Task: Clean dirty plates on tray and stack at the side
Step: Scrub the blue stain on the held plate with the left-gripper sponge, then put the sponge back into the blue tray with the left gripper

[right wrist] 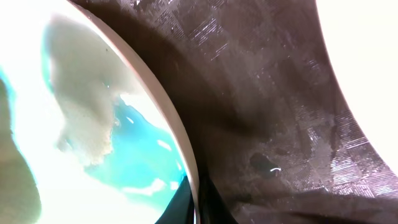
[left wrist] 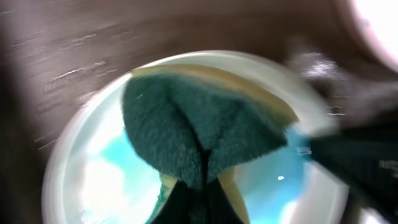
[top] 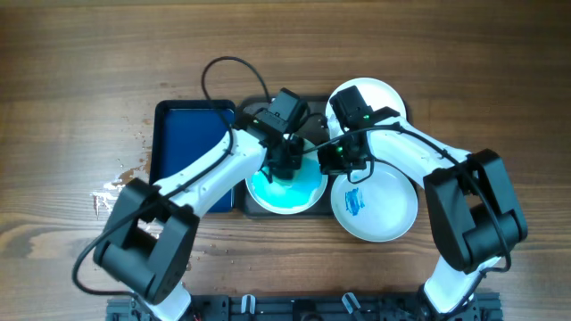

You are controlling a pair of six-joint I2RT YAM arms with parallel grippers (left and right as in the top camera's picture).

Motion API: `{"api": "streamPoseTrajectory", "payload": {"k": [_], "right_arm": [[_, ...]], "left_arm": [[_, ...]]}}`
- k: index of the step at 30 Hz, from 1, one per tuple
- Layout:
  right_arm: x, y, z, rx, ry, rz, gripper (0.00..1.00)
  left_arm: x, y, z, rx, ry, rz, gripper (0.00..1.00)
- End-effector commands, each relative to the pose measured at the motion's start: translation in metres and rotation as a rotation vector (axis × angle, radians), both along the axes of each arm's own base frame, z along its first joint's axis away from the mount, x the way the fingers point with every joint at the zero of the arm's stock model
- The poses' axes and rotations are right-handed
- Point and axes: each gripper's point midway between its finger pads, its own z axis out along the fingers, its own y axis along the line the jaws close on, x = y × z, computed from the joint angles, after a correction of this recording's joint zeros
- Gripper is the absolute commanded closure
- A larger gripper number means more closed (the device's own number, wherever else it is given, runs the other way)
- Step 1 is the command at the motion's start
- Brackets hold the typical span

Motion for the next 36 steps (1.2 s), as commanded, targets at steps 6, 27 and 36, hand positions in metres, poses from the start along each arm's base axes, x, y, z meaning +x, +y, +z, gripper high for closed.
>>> {"api": "streamPoseTrajectory", "payload": {"k": [6,27,36], "right_arm": [[-0.013,-0.006,-0.015,-0.048,0.049,0.010,0.96],[0.016,-0.003,0.080,-0.048,-0.103,0.045,0.96],[0.008,-0.006,0.079,-0.063,-0.071,0.048,0.96]], "left_arm": [[0.017,0.099,0.066,0.181,-0.199,0.417,0.96],[0.009,0.190,-0.018,0.173,0.190,0.615,0.48],[0.018,0.178,0.065,0.058,-0.044,0.602,0.27]]}}
